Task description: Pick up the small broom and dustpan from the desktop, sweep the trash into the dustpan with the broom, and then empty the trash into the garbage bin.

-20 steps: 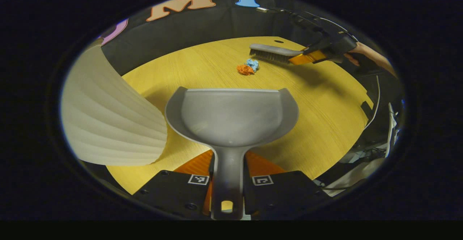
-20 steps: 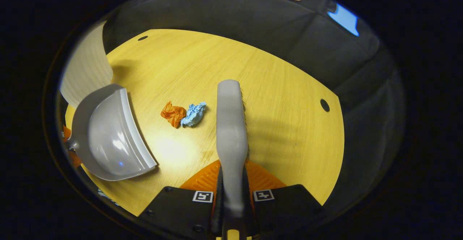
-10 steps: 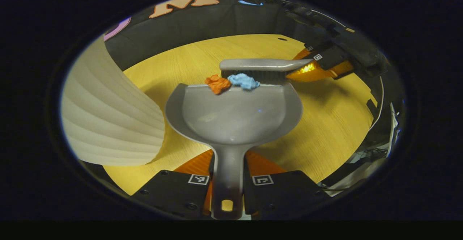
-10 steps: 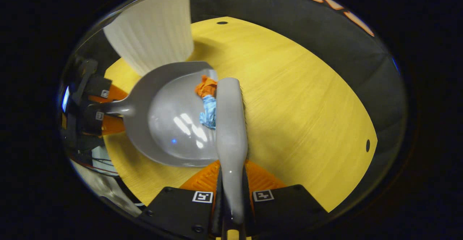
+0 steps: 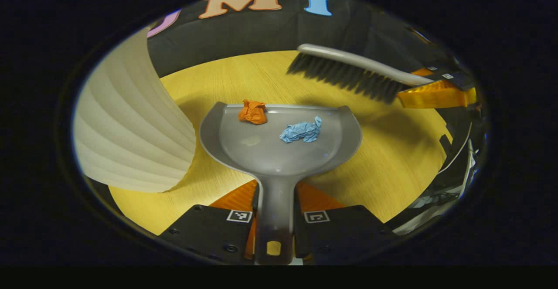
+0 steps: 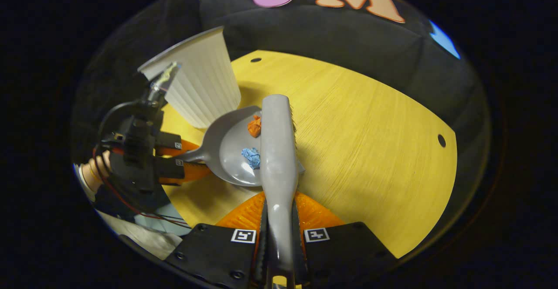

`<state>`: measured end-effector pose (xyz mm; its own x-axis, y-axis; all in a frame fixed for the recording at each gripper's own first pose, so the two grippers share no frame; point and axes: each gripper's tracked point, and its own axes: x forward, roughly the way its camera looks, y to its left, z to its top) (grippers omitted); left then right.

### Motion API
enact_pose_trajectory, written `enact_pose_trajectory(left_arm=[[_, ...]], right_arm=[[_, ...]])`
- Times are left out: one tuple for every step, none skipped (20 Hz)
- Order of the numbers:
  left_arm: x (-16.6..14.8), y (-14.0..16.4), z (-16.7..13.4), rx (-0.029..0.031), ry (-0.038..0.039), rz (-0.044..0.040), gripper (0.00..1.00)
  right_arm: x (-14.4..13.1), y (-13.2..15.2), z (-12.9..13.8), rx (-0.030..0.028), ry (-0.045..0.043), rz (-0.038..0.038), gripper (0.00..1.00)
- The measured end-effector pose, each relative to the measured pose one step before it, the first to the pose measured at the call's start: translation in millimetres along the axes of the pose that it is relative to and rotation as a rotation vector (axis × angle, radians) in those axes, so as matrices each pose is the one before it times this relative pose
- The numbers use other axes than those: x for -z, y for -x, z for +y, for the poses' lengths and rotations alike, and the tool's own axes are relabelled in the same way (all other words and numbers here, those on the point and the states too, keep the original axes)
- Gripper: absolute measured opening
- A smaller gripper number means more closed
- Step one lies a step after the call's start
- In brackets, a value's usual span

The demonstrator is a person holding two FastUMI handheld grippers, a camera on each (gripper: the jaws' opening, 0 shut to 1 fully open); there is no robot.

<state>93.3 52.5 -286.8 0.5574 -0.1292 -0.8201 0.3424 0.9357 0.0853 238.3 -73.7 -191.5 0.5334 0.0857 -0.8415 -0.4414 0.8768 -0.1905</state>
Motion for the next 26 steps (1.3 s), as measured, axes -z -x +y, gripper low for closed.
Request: enact_pose_trajectory(left_arm=[[-2.61,1.91,-5.79,0.01589,0.04753,-0.01532,0.29],[-3.05,2.83,-4.11,0.01903,0.04382,-0.02528,0.30],[-2.94,3.93,-5.53,0.01539,0.03782,-0.01489,0.29],[-1.33,6.79,-4.11,0.00880,0.02244,-0.00852,0.30],[-3.20,7.81,-3.15,0.00118,0.00409,-0.01223,0.29],[-1.44,5.45,-0.18,-0.00297,-0.01446,-0.01368,0.29],[-0.26,3.41,-0.10,-0.00659,-0.02481,-0.00534,0.31],[-1.20,-2.68,-0.31,-0.00211,-0.02938,-0.00875,0.29],[-3.21,5.52,-2.77,0.00085,-0.02080,0.00281,0.31],[-4.29,1.97,-0.97,0.00853,-0.00651,0.00562,0.31],[-4.38,3.50,-0.72,0.02218,0.01086,0.01261,0.31],[-4.95,7.57,5.42,0.03107,0.02407,0.00934,0.27],[-7.53,13.24,-0.17,0.03593,0.02221,0.00144,0.30],[-6.58,15.12,0.58,0.02566,0.00910,-0.01154,0.29],[-6.09,15.62,5.60,0.00533,-0.01766,-0.01381,0.29],[-6.37,13.40,5.15,-0.01676,-0.04299,-0.02497,0.29],[-7.10,13.73,9.74,-0.03016,-0.05242,-0.02691,0.29],[-7.78,16.24,13.13,-0.03465,-0.04220,-0.02112,0.29],[-6.55,15.65,15.58,-0.03542,-0.02408,-0.01244,0.31],[-11.03,14.84,12.42,-0.03227,-0.00623,0.00083,0.28],[-5.30,12.45,15.70,-0.03214,0.00362,0.01096,0.30],[-3.04,16.74,15.23,-0.03580,0.00508,0.01505,0.27],[2.53,11.13,17.58,-0.04096,0.01295,0.02751,0.29],[6.94,9.76,18.55,-0.04224,0.01924,0.03842,0.27],[7.30,7.20,19.33,-0.03951,0.01902,0.04021,0.27],[6.96,8.68,21.77,-0.03664,0.01512,0.03859,0.27]], right_arm=[[4.98,-2.39,-5.85,0.02276,-0.03404,-0.02954,0.26],[5.36,0.08,-4.99,0.03319,-0.02486,-0.02431,0.26],[2.83,0.13,0.74,0.02543,-0.02649,-0.01840,0.25],[5.73,-1.00,2.59,0.01261,-0.03712,-0.01814,0.26],[8.30,0.65,-0.08,0.00645,-0.04352,-0.02100,0.26],[9.53,-1.90,-1.41,0.01117,-0.04019,-0.02002,0.26],[10.88,-0.15,-6.57,0.01739,-0.03404,-0.01012,0.26],[10.58,-3.03,-4.85,0.02277,-0.02863,-0.00922,0.25],[10.31,-8.70,-1.94,0.01552,-0.02851,-0.01197,0.25],[9.00,-5.78,0.34,-0.00019,-0.03409,-0.00532,0.26],[8.98,-4.90,-0.94,-0.00793,-0.03213,-0.00286,0.26],[5.12,-4.92,-1.48,-0.00361,-0.02316,-0.00448,0.25],[4.28,-2.11,-5.19,0.00029,-0.01316,-0.00373,0.25],[3.89,-5.26,-2.00,0.00123,-0.00743,-0.00408,0.26],[5.05,-5.49,0.19,-0.00241,-0.00308,-0.00316,0.26],[2.01,-3.36,2.29,-0.00736,-0.00053,-0.00566,0.26],[-2.03,3.25,-0.98,-0.01041,0.00417,-0.00872,0.26],[-0.64,0.46,0.30,-0.01182,0.00709,-0.00353,0.26],[-2.03,4.39,-1.25,-0.01570,0.00820,-0.00391,0.26],[0.66,1.44,-2.93,-0.01854,0.00622,-0.00112,0.26],[0.93,0.30,-1.63,-0.01990,0.00444,0.00328,0.26],[1.02,-0.94,-1.76,-0.01782,0.00652,0.00107,0.26],[-0.57,-0.29,1.46,-0.01634,0.00874,0.00464,0.26],[-0.30,-0.26,0.11,-0.01467,0.00866,0.00541,0.26],[1.33,-0.51,0.67,-0.01349,0.00820,0.00960,0.26],[0.68,-0.69,-0.02,-0.01052,0.00890,0.00867,0.26]])
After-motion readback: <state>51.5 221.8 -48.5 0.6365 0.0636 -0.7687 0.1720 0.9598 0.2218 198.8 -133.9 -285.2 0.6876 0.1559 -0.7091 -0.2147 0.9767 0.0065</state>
